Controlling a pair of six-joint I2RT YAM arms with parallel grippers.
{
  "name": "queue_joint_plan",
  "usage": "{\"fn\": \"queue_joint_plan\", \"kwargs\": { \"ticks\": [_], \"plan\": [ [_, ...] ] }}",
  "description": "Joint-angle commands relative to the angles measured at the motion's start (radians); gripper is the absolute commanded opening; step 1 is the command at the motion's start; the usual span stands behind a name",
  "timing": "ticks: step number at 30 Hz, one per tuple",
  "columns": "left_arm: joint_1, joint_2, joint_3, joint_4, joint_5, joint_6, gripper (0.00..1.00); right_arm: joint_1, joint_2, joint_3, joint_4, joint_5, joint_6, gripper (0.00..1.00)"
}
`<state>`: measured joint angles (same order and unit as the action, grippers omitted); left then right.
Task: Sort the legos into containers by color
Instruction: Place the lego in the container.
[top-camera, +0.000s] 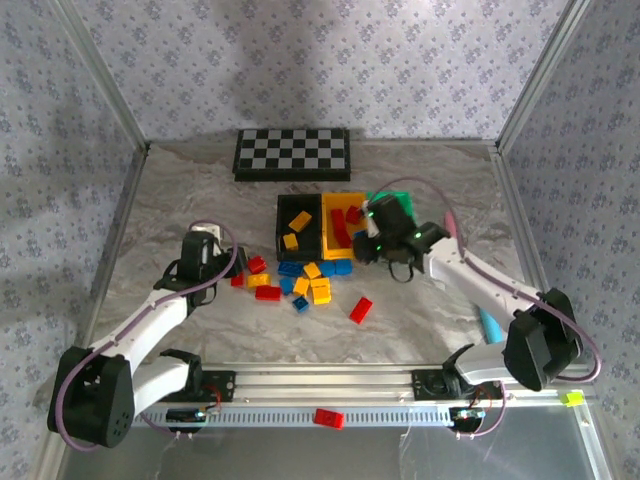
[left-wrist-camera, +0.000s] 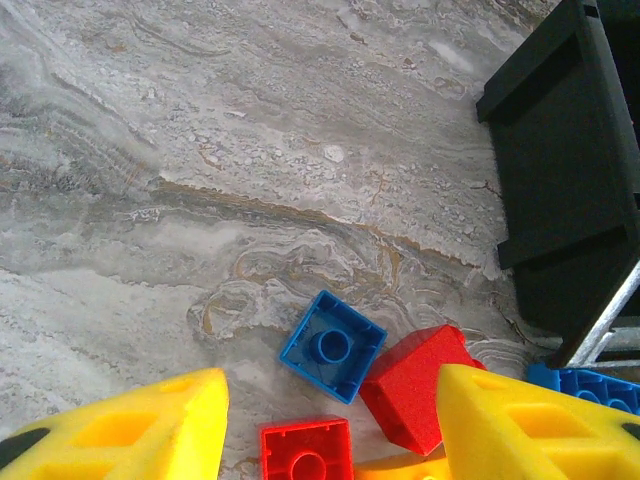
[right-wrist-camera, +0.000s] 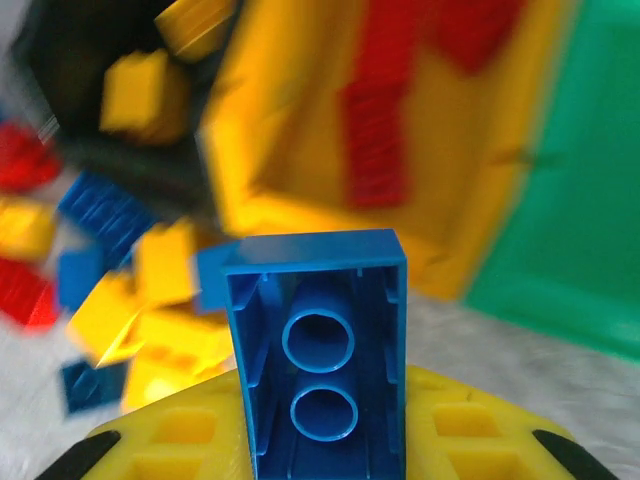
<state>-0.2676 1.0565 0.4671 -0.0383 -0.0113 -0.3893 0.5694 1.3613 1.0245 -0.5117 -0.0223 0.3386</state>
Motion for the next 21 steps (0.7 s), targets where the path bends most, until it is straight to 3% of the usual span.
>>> {"fn": "queue_joint_plan", "kwargs": {
  "ticks": [1, 5, 15, 17, 19, 21],
  "plan": [
    [0.002, 0.017, 0.011, 0.034, 0.024, 0.006, 0.57, -0.131, 0.023, -0.03, 0.026, -0.014, 0.073, 0.31],
    [0.002, 0.023, 0.015, 0.03, 0.033, 0.007, 0.57, -0.227, 0.129, 0.013, 0.043, -0.036, 0.058, 0.31],
    [0.002, 0.028, 0.011, 0.037, 0.051, 0.007, 0.57, -0.269, 0.332, 0.142, 0.024, 0.003, 0.027, 0.33],
    [0.001, 0.03, 0.011, 0.036, 0.056, 0.009, 0.57, -0.269, 0.359, 0.159, 0.015, 0.013, 0.025, 0.39],
    [0.0, 0.03, 0.011, 0.038, 0.056, 0.008, 0.57, -0.26, 0.369, 0.202, 0.001, 0.047, 0.028, 0.56],
    [-0.004, 0.033, 0.011, 0.043, 0.061, 0.01, 0.57, -0.239, 0.343, 0.188, 0.007, 0.054, 0.023, 0.59]
  ]
}}
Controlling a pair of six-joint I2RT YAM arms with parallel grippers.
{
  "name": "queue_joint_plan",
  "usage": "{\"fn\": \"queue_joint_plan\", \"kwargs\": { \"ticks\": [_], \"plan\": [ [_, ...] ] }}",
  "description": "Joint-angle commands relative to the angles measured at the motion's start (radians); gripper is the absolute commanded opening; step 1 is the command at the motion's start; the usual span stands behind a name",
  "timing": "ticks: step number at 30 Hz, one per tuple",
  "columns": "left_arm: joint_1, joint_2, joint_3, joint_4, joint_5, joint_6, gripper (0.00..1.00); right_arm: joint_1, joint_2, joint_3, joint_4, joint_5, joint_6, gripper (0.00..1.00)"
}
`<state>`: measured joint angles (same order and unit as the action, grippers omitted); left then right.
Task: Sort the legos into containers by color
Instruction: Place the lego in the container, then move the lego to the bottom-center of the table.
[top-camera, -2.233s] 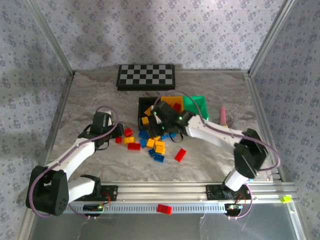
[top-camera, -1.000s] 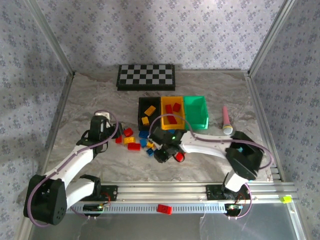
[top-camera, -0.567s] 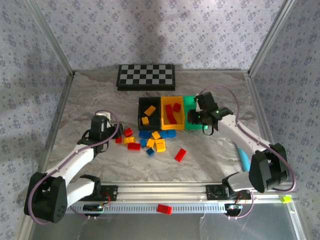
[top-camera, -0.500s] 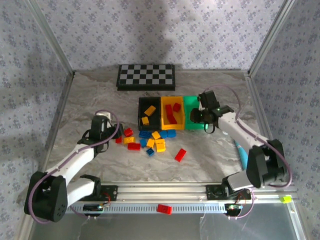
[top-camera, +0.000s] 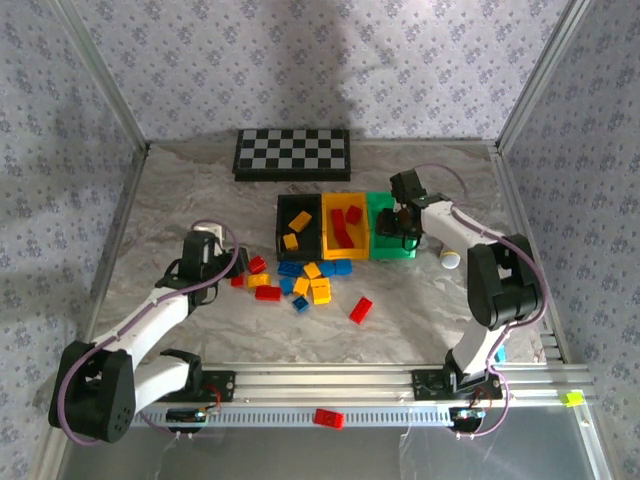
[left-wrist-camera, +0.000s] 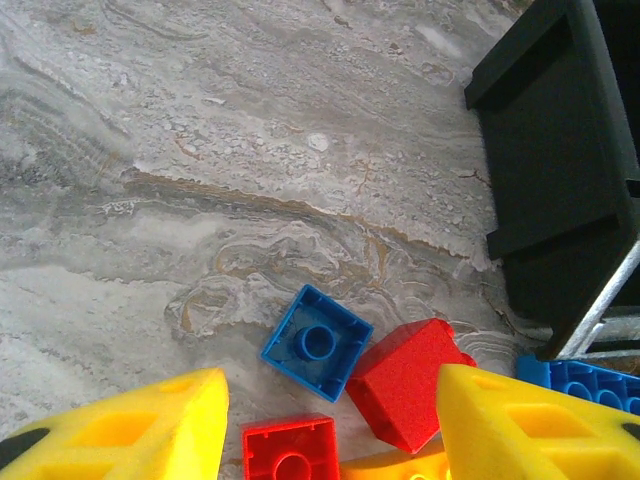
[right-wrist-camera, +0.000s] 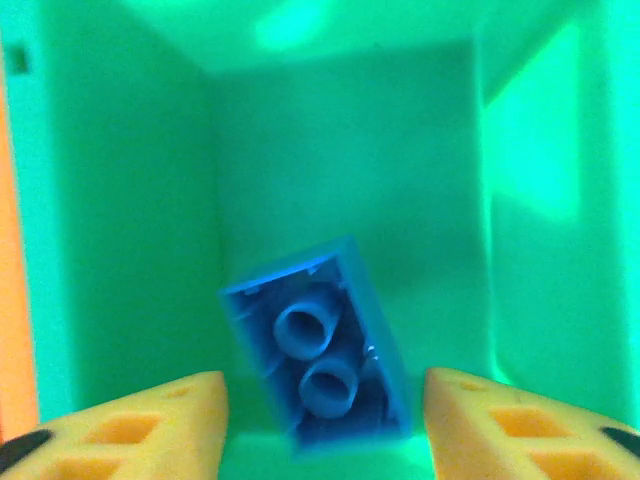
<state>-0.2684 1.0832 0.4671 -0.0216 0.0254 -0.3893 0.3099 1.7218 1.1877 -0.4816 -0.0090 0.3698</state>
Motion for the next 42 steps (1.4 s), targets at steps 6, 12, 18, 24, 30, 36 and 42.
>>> {"fn": "queue_joint_plan", "kwargs": {
  "ticks": [6, 12, 18, 24, 30, 36, 42],
  "plan": [
    [-0.018, 0.012, 0.014, 0.028, 0.021, 0.018, 0.57, 0.165, -0.174, -0.078, -0.094, 0.054, -0.034, 0.61],
    [-0.037, 0.046, 0.031, 0.032, 0.015, 0.02, 0.57, 0.358, -0.388, -0.249, -0.207, 0.055, 0.166, 0.66],
    [-0.067, 0.079, 0.051, 0.042, 0.007, 0.026, 0.57, 0.526, -0.426, -0.381, -0.233, 0.094, 0.427, 0.69],
    [-0.077, 0.081, 0.056, 0.037, -0.001, 0.03, 0.57, 0.583, -0.378, -0.433, -0.168, 0.126, 0.534, 0.69],
    [-0.089, 0.075, 0.061, 0.028, -0.015, 0.038, 0.57, 0.596, -0.287, -0.453, -0.005, 0.07, 0.609, 0.69],
    [-0.095, 0.076, 0.062, 0.023, -0.019, 0.04, 0.57, 0.603, -0.167, -0.423, 0.018, 0.092, 0.605, 0.66],
    [-0.1, 0.076, 0.062, 0.022, -0.023, 0.041, 0.57, 0.611, -0.083, -0.368, 0.018, 0.098, 0.58, 0.64]
  ]
}}
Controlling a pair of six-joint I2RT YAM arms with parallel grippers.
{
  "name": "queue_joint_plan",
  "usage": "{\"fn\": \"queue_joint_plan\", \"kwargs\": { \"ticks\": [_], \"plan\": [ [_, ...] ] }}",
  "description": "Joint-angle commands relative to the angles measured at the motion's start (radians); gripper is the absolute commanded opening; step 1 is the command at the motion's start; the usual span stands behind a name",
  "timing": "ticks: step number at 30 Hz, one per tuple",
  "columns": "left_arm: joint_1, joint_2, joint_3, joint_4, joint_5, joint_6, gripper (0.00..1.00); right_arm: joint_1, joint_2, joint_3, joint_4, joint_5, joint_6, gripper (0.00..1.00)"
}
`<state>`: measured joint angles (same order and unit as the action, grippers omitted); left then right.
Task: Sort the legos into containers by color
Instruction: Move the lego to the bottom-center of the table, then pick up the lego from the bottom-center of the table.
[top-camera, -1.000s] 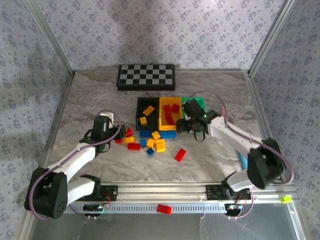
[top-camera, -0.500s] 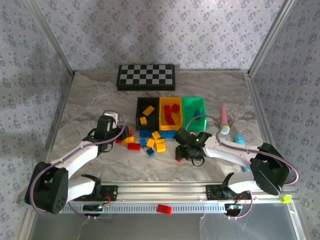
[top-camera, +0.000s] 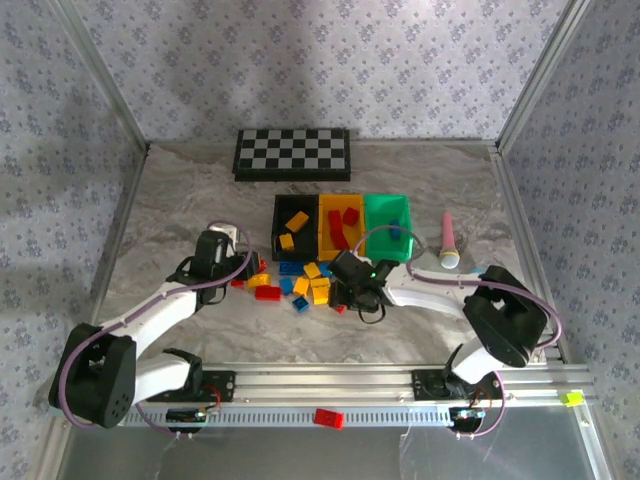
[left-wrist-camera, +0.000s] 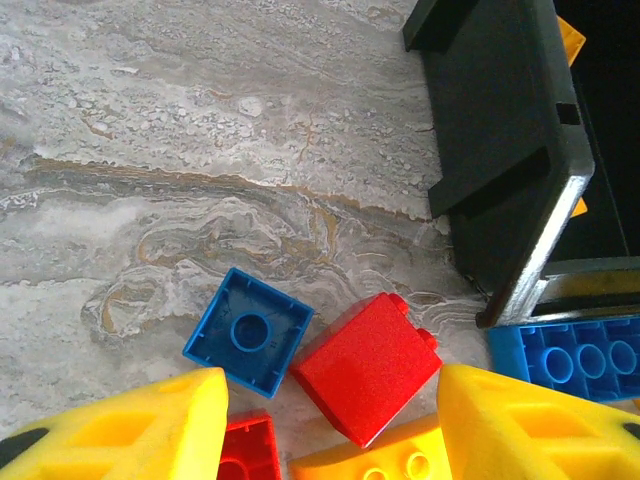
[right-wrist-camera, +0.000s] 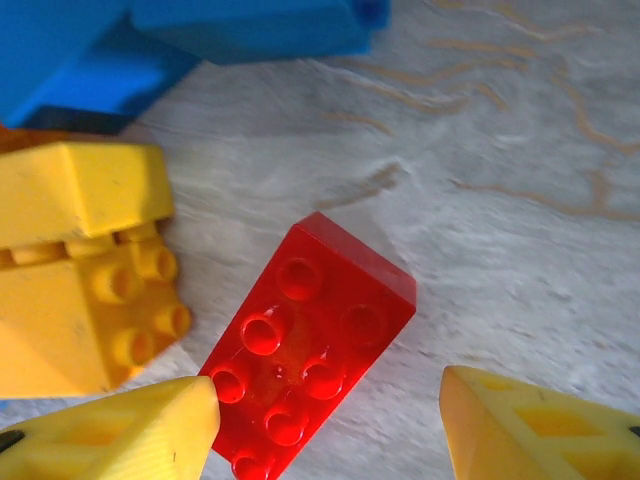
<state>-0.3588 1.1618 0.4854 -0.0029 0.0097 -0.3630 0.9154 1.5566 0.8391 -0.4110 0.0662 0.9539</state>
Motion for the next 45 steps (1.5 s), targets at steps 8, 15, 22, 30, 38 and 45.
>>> {"fn": "queue_joint_plan", "kwargs": {
  "ticks": [8, 15, 22, 30, 38, 45],
  "plan": [
    [-0.011, -0.002, 0.045, -0.001, -0.013, 0.018, 0.57, 0.011, 0.062, 0.049, -0.135, 0.073, -0.039, 0.65],
    [-0.014, -0.001, 0.047, 0.001, -0.011, 0.016, 0.57, 0.022, -0.007, 0.066, -0.083, 0.071, -0.029, 0.66],
    [-0.015, -0.004, 0.045, 0.0, -0.009, 0.015, 0.57, -0.011, 0.003, 0.049, 0.003, 0.095, 0.006, 0.66],
    [-0.017, -0.001, 0.05, -0.005, -0.01, 0.018, 0.57, -0.008, 0.117, 0.065, 0.053, 0.089, 0.017, 0.65],
    [-0.019, -0.015, 0.044, -0.006, -0.012, 0.016, 0.57, 0.009, 0.068, -0.026, 0.022, 0.121, 0.043, 0.4],
    [-0.02, -0.007, 0.047, -0.006, -0.011, 0.016, 0.57, -0.015, -0.057, 0.021, -0.066, 0.157, -0.005, 0.32]
  ]
}}
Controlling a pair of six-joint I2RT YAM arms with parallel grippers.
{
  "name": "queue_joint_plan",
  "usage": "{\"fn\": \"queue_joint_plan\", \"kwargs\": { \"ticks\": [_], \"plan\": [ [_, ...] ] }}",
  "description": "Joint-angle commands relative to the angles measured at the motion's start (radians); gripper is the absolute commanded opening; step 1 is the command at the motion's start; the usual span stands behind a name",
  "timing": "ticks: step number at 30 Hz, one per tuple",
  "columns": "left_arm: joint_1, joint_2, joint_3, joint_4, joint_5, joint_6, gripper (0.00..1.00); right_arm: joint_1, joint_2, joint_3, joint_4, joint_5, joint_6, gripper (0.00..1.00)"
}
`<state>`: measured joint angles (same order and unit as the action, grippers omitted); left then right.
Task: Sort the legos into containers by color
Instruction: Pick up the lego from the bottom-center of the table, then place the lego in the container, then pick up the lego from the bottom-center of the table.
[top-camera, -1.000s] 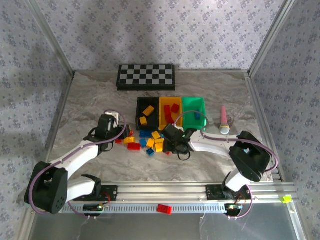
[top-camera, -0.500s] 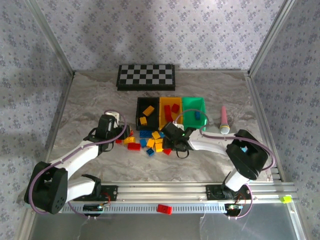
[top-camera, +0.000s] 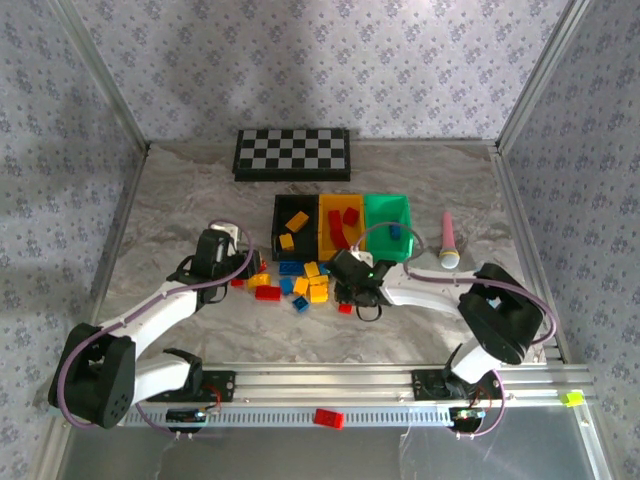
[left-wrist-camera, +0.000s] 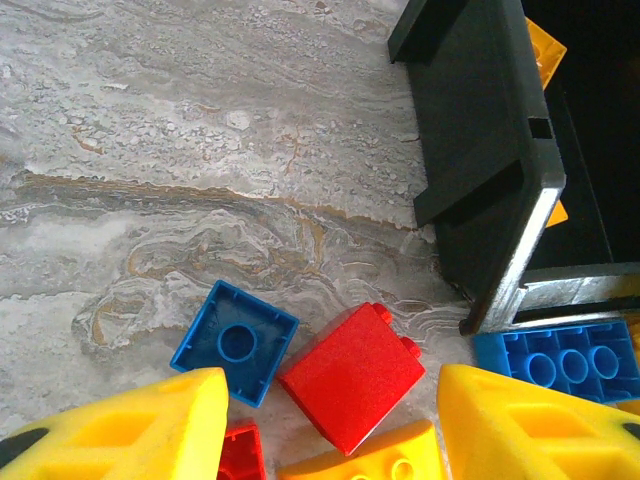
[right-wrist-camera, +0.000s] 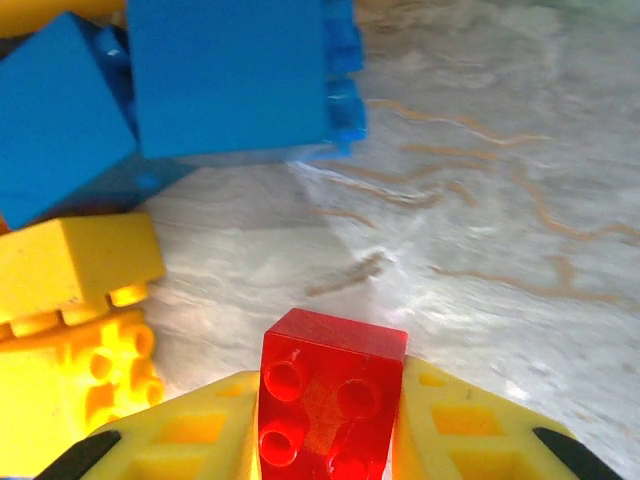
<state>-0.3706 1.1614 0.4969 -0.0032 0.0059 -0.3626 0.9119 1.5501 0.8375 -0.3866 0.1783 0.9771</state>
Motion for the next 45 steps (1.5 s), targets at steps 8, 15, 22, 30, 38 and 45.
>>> {"fn": "queue_joint_plan", "kwargs": {
  "ticks": [8, 15, 22, 30, 38, 45],
  "plan": [
    [-0.008, -0.018, 0.031, -0.028, -0.02, 0.004, 0.57, -0.161, -0.056, 0.24, -0.091, 0.022, -0.223, 0.32],
    [-0.018, -0.067, 0.005, -0.061, -0.002, -0.051, 0.57, -0.279, 0.125, 0.512, -0.102, 0.006, -0.4, 0.35],
    [-0.075, -0.11, 0.006, -0.161, 0.049, -0.071, 0.58, -0.26, 0.171, 0.554, -0.104, -0.014, -0.505, 0.61],
    [-0.137, -0.105, -0.013, -0.173, 0.033, -0.141, 0.58, -0.104, 0.064, 0.366, -0.11, -0.091, -0.494, 0.62],
    [-0.132, 0.019, 0.055, -0.117, 0.06, -0.208, 0.58, 0.044, 0.077, 0.221, -0.064, -0.111, -0.357, 0.62],
    [-0.138, 0.046, 0.073, -0.103, 0.064, -0.23, 0.58, 0.088, 0.186, 0.268, -0.011, -0.137, -0.309, 0.63]
  ]
}}
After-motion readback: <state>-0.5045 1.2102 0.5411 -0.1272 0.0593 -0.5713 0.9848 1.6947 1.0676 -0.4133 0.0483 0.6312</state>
